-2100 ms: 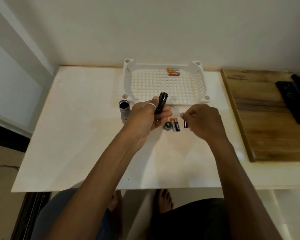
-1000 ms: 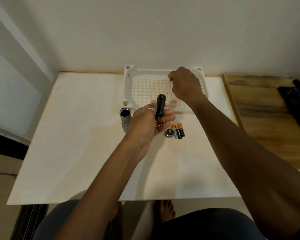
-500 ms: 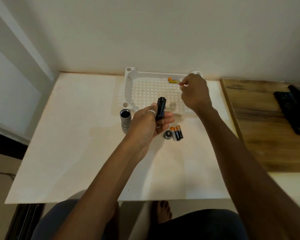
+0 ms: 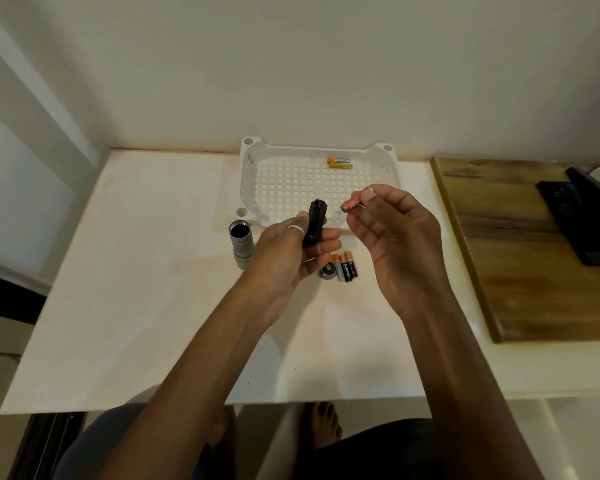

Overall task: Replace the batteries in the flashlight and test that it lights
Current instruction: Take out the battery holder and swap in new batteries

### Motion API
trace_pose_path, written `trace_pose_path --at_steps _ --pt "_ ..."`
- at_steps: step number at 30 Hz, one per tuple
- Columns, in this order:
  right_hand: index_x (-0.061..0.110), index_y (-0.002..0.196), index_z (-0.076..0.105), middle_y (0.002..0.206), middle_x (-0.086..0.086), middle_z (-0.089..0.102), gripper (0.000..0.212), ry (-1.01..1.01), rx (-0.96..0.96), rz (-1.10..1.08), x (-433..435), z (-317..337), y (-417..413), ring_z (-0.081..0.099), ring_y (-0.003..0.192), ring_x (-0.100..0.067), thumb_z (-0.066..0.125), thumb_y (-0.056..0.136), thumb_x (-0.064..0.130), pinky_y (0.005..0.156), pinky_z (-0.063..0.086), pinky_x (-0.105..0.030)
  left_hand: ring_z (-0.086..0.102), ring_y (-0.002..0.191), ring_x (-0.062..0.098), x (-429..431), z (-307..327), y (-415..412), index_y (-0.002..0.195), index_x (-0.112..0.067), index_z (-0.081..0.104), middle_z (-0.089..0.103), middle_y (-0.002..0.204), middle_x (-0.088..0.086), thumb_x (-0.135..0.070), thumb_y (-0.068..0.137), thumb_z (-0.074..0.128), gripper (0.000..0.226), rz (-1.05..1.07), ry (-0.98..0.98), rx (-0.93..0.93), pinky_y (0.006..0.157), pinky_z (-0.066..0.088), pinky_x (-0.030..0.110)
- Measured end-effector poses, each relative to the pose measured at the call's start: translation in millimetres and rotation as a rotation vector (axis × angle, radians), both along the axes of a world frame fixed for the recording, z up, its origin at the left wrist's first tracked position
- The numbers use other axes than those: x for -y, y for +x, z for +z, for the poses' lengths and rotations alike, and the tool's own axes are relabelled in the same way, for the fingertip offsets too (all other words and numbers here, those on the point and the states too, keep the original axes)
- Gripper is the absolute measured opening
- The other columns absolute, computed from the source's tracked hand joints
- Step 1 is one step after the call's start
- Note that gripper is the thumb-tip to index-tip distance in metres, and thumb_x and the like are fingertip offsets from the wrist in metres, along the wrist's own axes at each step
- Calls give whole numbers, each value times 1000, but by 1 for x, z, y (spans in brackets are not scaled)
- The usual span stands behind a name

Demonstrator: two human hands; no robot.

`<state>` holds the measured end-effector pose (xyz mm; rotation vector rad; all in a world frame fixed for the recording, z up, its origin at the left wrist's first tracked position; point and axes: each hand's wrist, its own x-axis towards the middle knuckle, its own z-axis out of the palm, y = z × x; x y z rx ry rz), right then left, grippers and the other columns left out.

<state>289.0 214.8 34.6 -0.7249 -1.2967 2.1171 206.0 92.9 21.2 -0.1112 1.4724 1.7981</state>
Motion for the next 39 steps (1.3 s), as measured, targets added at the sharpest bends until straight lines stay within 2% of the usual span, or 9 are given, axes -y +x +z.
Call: trace_pose_path --at_steps 4,10,15,20,27,31,35,37,39 --pt "2 109 67 100 -16 77 14 97 60 -26 1 -1 -4 77 100 -31 69 95 3 87 61 -35 78 77 11 1 -1 -2 105 -11 71 81 82 2 -30 110 43 34 -3 13 12 65 61 23" --pt "18 91 68 92 1 78 10 609 270 -138 11 -2 -7 78 83 -12 75 91 11 82 63 -36 78 81 14 1 -1 0 110 -10 71 81 87 4 -29 109 43 34 -23 42 24 64 60 23" --pt "20 87 66 77 29 70 14 820 212 -150 21 -2 -7 70 80 12 74 89 9 70 49 -2 78 79 12 2 -2 -3 110 -11 73 80 83 1 -27 108 47 30 -18 64 16 64 59 23" --pt "17 87 68 85 16 73 13 858 183 -100 21 -4 -8 73 83 4 75 89 6 71 50 -5 75 70 11 1 -3 -4 107 -12 73 79 78 -1 -23 108 49 27 -5 88 16 64 59 23" --pt "23 86 68 79 25 69 16 902 211 -60 21 -3 -8 69 83 9 74 91 9 73 49 -5 72 65 8 1 -3 -3 107 -9 73 76 72 -1 -23 107 52 26 -1 117 -18 65 59 22" --pt "20 88 69 83 23 70 15 926 143 -93 21 -3 -5 71 86 3 76 90 7 75 53 -9 74 68 7 1 -1 -3 106 -11 75 77 76 -2 -24 106 53 25 -1 137 -28 68 60 22" --pt "2 89 72 91 -3 74 8 1123 48 -95 23 -9 -3 72 89 -12 78 86 -1 76 60 -24 76 85 17 1 0 -4 109 -8 76 79 96 10 -22 106 52 27 53 154 7 73 61 25" --pt "0 87 74 91 -6 75 9 1229 25 -64 25 -14 -4 72 87 -16 80 84 -4 75 60 -29 75 102 29 2 -1 -6 111 -5 74 77 111 17 -21 107 51 29 79 155 19 79 62 28" --pt "1 86 75 91 -6 75 9 1236 13 -33 27 -16 -6 71 87 -14 81 83 -5 75 60 -31 73 101 29 4 -2 -8 109 -6 74 77 106 16 -21 107 51 28 102 157 31 75 62 27"
